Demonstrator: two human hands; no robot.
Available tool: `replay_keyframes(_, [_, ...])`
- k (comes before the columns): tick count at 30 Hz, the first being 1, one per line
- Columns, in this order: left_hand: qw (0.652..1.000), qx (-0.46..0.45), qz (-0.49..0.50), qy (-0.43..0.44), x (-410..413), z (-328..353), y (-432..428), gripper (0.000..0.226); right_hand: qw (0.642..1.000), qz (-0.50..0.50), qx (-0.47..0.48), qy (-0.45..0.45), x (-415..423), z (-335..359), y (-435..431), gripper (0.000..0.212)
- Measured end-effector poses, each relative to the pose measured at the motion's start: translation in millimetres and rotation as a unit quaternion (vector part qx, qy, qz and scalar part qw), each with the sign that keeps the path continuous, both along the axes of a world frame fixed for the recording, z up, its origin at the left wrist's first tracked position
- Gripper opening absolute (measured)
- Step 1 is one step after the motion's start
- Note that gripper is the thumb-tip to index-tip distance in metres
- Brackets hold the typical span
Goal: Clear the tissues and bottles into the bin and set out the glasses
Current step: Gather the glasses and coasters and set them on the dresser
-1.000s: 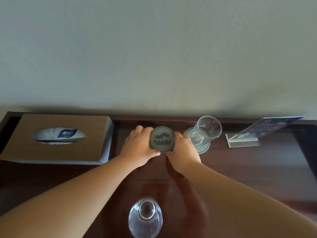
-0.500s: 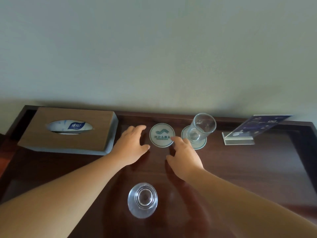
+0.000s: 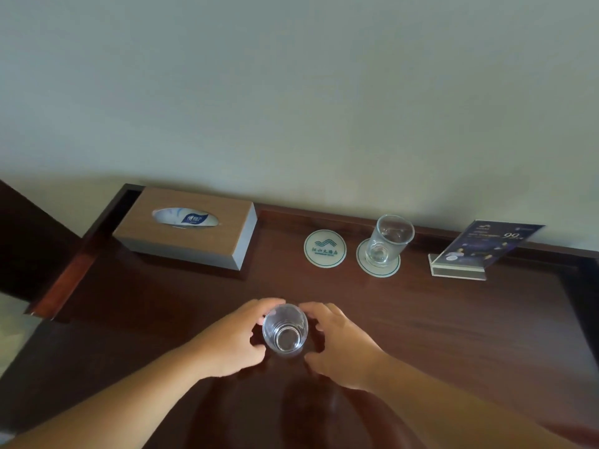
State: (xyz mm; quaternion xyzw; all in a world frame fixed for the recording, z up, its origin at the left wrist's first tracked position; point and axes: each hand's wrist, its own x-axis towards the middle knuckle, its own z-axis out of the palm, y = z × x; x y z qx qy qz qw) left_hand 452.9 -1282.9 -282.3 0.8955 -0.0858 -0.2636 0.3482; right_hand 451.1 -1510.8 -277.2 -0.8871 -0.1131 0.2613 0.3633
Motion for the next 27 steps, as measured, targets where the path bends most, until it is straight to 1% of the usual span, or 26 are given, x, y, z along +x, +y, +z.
replay_keyframes(3, [1.0,-0.02,0.004,0.012,-10,-3,-1,0.073,1.0,-0.004,0.024,0.004,-9,-1,6,0.072])
replay_keyframes(10, [0.996,-0.087,0.023,-0.025,-13,-6,-9,0.073,0.998,-0.055,0.032,-0.005,-17,-4,15,0.071])
replay_keyframes(18, [0.991,-0.121,0.01,-0.06,-8,-6,-22,0.065,0.994,-0.112,0.004,-0.012,-24,-4,-14,0.079])
replay_keyframes(22, [0.988,-0.145,0.019,-0.057,9,1,-28,0.065,0.987,-0.158,0.003,-0.027,-22,2,-33,0.076])
replay_keyframes(27, [0.983,-0.165,0.041,-0.066,56,11,-43,0.068,0.977,-0.202,-0.013,-0.066,-13,10,-50,0.069])
